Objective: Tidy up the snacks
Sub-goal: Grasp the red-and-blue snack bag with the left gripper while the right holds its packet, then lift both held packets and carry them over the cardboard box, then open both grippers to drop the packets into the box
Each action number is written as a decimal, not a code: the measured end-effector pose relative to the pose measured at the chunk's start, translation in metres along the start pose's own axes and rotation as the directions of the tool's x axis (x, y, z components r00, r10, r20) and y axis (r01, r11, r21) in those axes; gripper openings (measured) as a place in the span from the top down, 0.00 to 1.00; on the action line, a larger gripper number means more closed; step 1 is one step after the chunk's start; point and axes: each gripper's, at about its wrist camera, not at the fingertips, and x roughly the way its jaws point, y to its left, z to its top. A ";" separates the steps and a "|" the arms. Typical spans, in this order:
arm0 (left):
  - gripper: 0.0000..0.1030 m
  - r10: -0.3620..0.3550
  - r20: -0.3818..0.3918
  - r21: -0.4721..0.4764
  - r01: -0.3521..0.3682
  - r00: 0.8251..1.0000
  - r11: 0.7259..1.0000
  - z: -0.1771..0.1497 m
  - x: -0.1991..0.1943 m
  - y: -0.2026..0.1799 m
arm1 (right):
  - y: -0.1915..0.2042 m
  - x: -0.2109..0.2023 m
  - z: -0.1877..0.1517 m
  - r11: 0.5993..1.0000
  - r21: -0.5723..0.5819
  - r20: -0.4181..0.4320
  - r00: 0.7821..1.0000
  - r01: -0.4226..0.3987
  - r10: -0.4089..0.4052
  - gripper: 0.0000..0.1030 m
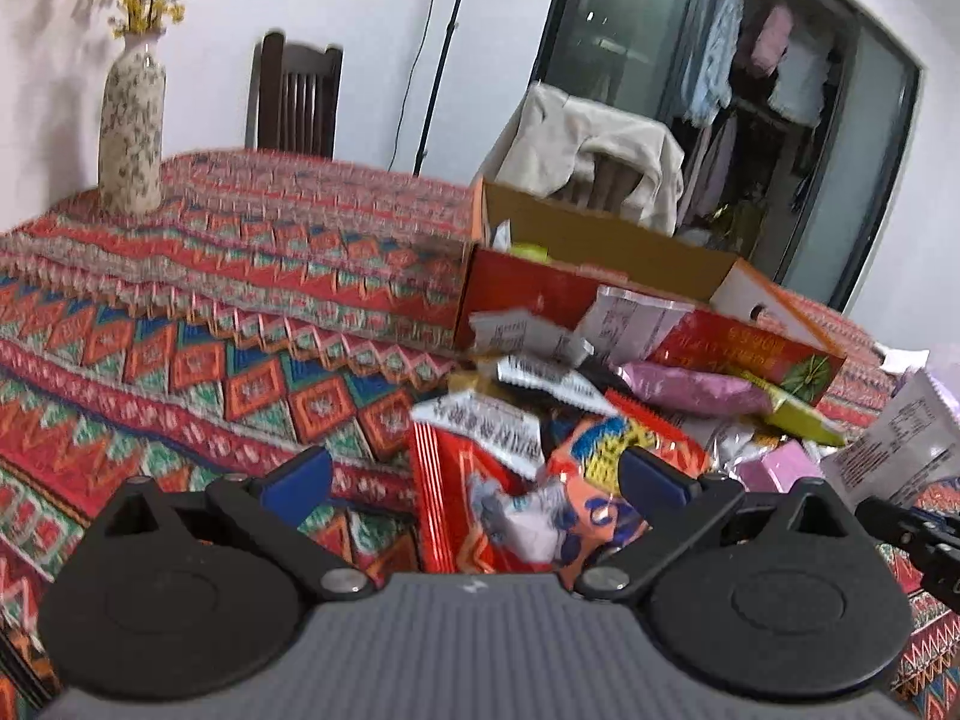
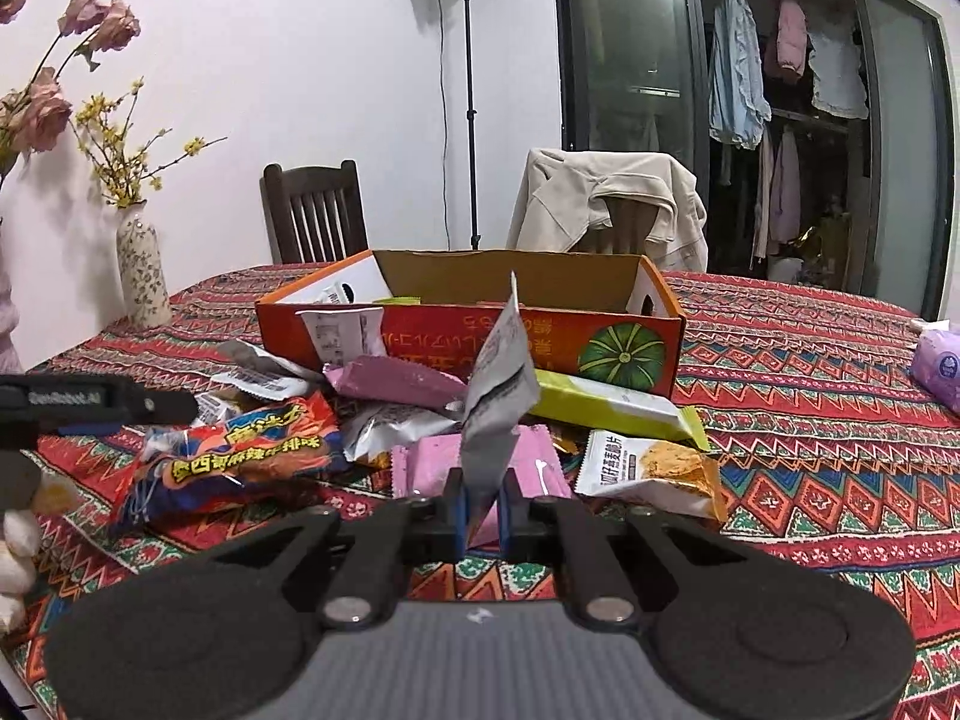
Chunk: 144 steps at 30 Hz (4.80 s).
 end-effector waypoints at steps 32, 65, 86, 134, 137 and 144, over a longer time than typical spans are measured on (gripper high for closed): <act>0.00 -0.042 -0.045 0.119 0.047 0.998 0.992 -0.015 -0.013 -0.041 | -0.025 -0.016 -0.014 0.997 0.070 0.024 0.999 -0.044 0.043 0.91; 0.18 -0.008 -0.073 0.271 0.027 0.997 0.962 -0.024 0.017 -0.058 | -0.026 -0.013 -0.018 0.996 0.076 0.015 0.999 -0.048 0.047 0.91; 0.23 -0.085 0.079 0.221 0.066 0.993 0.973 -0.019 -0.035 -0.057 | -0.018 -0.031 -0.012 0.998 0.051 0.053 0.998 -0.038 0.036 0.91; 0.23 -0.084 0.189 0.109 0.064 0.978 0.992 0.144 0.111 -0.091 | -0.048 0.132 0.145 0.997 0.004 0.142 0.987 0.072 -0.072 0.91; 0.23 -0.071 0.163 0.115 0.052 0.984 0.992 0.141 0.124 -0.087 | -0.050 0.148 0.140 0.998 0.000 0.125 0.990 0.066 -0.065 0.91; 0.23 -0.044 0.121 0.113 0.030 0.992 0.993 0.133 0.139 -0.083 | -0.056 0.165 0.131 0.998 0.015 0.069 0.996 0.057 -0.058 0.90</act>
